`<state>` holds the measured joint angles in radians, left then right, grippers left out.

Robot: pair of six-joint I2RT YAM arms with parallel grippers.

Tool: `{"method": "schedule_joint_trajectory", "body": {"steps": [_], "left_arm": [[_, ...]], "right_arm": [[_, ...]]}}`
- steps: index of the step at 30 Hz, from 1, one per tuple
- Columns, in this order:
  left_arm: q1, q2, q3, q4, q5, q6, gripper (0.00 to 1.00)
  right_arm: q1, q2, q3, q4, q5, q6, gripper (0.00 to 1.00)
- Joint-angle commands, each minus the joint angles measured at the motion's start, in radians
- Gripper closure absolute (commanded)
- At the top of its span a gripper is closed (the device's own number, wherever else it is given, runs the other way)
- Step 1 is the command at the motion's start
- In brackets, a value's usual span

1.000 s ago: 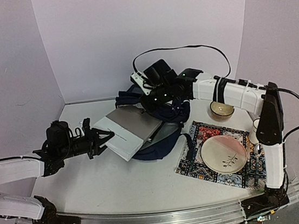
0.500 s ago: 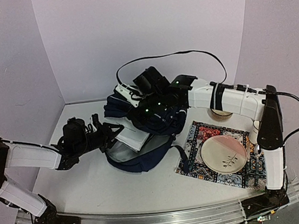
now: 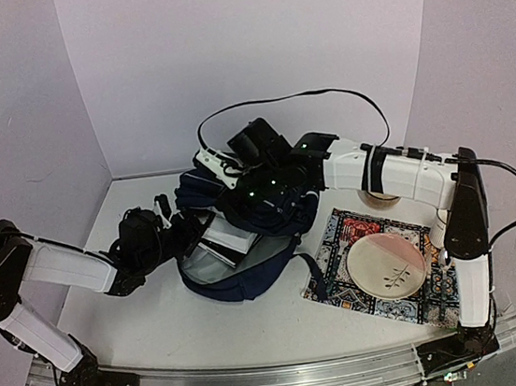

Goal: Pack the student bag
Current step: Place the book in the largest pocket of the bag, then place the largest pocket of the student bag, then hold the largest pocket of the student bag.

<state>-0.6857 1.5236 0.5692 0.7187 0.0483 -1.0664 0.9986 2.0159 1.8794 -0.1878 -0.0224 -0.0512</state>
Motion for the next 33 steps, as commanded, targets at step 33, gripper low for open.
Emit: {"method": "schedule_joint_trajectory", "body": {"steps": [33], "left_arm": [[-0.003, -0.582, -0.148, -0.538, 0.071, -0.030, 0.17]], "right_arm": [[-0.179, -0.350, -0.642, 0.215, 0.022, 0.199, 0.52]]}}
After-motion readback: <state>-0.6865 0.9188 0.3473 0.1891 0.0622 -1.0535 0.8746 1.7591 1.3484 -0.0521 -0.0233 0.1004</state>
